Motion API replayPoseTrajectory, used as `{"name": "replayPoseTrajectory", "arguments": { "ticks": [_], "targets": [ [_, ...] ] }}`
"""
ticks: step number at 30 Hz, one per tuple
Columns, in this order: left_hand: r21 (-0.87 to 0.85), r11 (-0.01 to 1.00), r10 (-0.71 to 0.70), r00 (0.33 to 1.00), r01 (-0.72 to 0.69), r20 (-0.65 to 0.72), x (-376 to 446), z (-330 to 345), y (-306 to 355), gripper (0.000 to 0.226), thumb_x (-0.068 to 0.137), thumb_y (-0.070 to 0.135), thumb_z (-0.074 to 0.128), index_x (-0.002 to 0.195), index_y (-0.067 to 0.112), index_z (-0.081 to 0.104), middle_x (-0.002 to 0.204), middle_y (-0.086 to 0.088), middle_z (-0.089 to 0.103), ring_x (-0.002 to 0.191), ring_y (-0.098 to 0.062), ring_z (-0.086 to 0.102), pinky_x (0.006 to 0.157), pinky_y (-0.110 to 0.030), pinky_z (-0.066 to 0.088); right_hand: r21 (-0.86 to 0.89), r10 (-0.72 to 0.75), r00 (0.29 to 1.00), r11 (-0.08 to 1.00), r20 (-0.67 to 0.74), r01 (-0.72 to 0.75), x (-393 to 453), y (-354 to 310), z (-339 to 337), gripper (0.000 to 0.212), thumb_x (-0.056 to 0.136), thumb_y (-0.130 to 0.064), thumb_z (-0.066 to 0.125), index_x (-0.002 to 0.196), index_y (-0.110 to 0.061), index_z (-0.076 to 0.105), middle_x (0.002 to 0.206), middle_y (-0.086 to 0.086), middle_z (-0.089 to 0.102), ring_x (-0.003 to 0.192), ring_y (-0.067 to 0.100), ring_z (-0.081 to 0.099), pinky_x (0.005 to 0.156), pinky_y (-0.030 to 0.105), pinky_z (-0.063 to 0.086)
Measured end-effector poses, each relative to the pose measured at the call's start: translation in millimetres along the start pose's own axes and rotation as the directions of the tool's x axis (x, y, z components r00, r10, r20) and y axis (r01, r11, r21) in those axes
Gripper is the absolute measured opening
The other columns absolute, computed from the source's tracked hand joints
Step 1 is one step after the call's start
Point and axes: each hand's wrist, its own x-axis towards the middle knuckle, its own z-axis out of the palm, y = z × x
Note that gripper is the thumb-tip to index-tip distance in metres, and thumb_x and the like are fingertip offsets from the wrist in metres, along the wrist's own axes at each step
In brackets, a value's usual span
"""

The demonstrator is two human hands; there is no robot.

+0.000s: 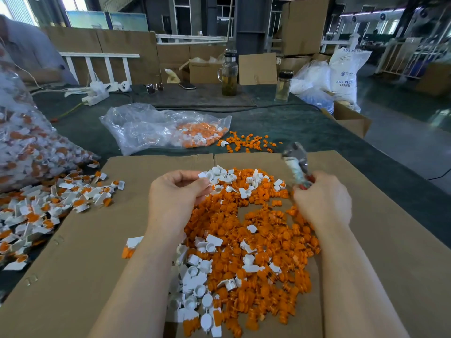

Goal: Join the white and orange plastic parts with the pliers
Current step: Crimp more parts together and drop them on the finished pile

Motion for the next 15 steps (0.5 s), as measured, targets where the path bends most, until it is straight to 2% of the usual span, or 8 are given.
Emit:
{"name": "replayPoseTrajectory", "arguments": {
  "ticks": [4,8,11,15],
  "targets": [
    [-0.003,1.000,-0.010,1.000,0.010,-0.001,0.4,-0.5,-0.1,0.010,0.082,0.007,0.078,0.087,0.013,0.072,0.073,0.000,0.075,0.072,-0.013,0.075,0.063,-0.021,0.060,-0.141,-0.194,0.963,0.965,0.187,0.222,-5.1,-8.8,13.1,0.008,0.085,-0.025,0.064,0.084,-0.028,0.057,0.071,-0.007,0.057,0.060,0.009,0.056,0.045,0.021,0.039],
    [-0.003,1.000,-0.010,1.000,0.010,0.017,-0.8,-0.2,0.2,0.010,0.082,0.006,0.077,0.088,0.013,0.072,0.072,0.001,0.075,0.070,-0.012,0.074,0.061,-0.018,0.059,-0.205,-0.190,0.952,0.949,0.239,0.241,-7.0,-10.6,20.9,0.008,0.082,-0.023,0.065,0.088,-0.025,0.060,0.075,-0.004,0.059,0.065,0.014,0.060,0.057,0.032,0.056],
    [-0.011,1.000,-0.019,0.999,0.019,0.038,-1.5,1.2,0.4,0.010,0.083,0.004,0.076,0.089,0.010,0.072,0.072,-0.001,0.075,0.068,-0.012,0.074,0.058,-0.016,0.056,-0.235,-0.168,0.957,0.946,0.237,0.225,-8.1,-12.6,23.4,0.007,0.083,-0.023,0.065,0.085,-0.023,0.058,0.074,-0.002,0.058,0.064,0.015,0.058,0.051,0.028,0.050],
    [0.004,1.000,-0.029,0.998,0.029,0.052,-1.5,3.4,-0.1,0.010,0.083,0.005,0.076,0.090,0.010,0.071,0.072,-0.002,0.075,0.070,-0.014,0.075,0.060,-0.019,0.058,-0.284,-0.142,0.962,0.936,0.234,0.208,-9.8,-15.0,23.6,0.020,0.084,-0.024,0.065,0.075,-0.023,0.048,0.073,-0.002,0.055,0.061,0.013,0.052,0.045,0.025,0.038]
  ]
}}
